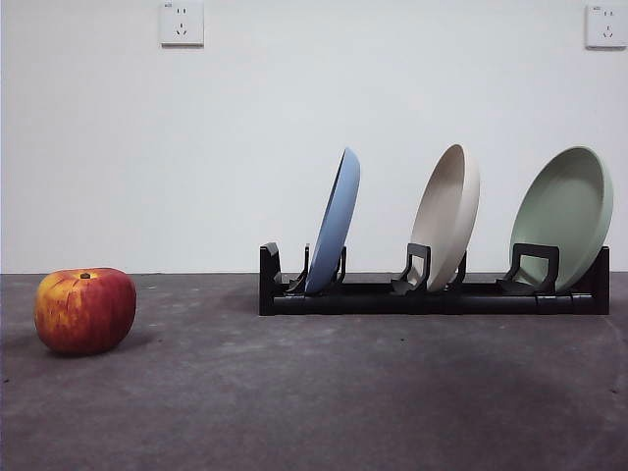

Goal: Take the blue plate from the plate rack,put the plate on the table,take the apple from the table,put the apple in the plate

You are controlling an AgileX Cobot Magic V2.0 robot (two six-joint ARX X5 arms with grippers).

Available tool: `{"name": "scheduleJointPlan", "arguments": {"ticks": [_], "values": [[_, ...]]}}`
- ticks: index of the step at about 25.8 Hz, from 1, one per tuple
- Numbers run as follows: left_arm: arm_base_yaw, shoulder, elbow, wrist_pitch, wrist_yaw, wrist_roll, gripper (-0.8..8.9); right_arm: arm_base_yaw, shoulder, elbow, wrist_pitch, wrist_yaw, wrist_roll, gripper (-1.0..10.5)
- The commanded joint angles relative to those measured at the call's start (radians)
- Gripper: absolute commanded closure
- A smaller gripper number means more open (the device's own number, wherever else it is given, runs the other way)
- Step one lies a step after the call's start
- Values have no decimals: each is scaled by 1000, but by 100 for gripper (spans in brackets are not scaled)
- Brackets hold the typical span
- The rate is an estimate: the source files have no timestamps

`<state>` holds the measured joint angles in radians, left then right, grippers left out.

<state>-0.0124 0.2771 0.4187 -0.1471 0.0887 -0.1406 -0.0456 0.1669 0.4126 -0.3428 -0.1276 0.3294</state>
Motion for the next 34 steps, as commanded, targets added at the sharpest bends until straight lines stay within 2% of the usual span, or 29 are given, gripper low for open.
{"name": "scheduleJointPlan", "arguments": {"ticks": [1,7,12,15,18,23,25,30,34], "values": [[-2,115,97,-22,23,-14,818,0,98,113,-79,4,0,957],[-2,344,310,-137,201,-14,818,0,322,338,-315,-3,1,946],[-2,525,445,-203,287,-16,817,0,476,455,-454,-3,0,946],[-2,624,515,-230,349,-59,818,0,552,500,-511,-5,-5,946],[-2,729,598,-280,420,-114,819,0,620,535,-558,-33,-50,946],[-36,1015,840,-416,587,-145,819,0,739,589,-640,-161,-171,946],[-66,1126,953,-470,601,-144,819,0,758,590,-647,-194,-176,946],[-179,1376,1235,-528,597,-145,819,0,771,590,-654,-198,-177,946],[-270,1541,1444,-535,514,-150,819,0,771,590,-654,-198,-176,946]]}}
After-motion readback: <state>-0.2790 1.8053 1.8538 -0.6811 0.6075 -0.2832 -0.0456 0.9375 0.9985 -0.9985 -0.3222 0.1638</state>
